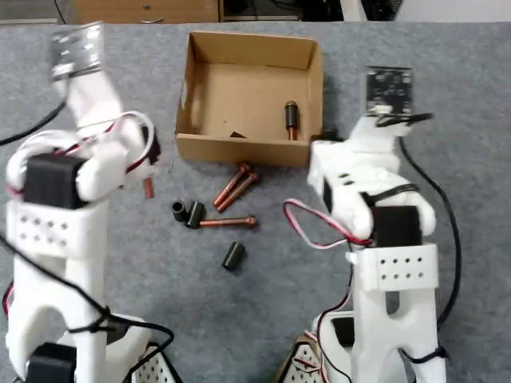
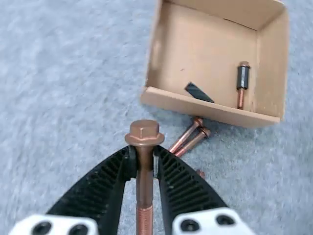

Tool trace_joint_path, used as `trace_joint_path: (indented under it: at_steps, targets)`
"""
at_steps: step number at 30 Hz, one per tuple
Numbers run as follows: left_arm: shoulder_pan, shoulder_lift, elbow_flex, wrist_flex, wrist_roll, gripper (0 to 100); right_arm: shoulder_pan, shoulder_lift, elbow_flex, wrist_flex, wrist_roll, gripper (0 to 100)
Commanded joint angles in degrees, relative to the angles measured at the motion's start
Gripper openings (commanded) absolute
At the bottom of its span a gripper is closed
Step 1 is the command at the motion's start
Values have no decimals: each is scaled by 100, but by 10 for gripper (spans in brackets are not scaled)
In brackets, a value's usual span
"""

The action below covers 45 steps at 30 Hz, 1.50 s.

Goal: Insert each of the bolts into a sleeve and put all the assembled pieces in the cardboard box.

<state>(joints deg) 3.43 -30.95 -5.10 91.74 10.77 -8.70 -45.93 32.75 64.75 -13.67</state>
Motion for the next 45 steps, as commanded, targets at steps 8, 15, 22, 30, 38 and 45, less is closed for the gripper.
trace_joint_path:
  at_steps: [8, 15, 22, 30, 38, 45]
  targets:
    - [-325, -1121, -149, 149, 730, 18, -1376, -75, -338, 229, -53, 2]
    - [-352, -2281, 1037, -774, 255, 18, -2035, -75, -338, 536, -35, 2]
    - [-325, -3609, 2338, -1363, 185, 18, -2114, -75, -769, 1547, -35, 2]
    - [88, -3960, 2884, -1820, -70, 18, -2158, -136, -1534, 2593, 677, 2]
    - [1187, -3960, 2910, -2171, -88, 18, -2826, -2237, -409, 1960, 1081, 2]
    - [1846, -3960, 2884, -2479, 229, 18, -2835, -3943, 1095, 1793, 809, 2]
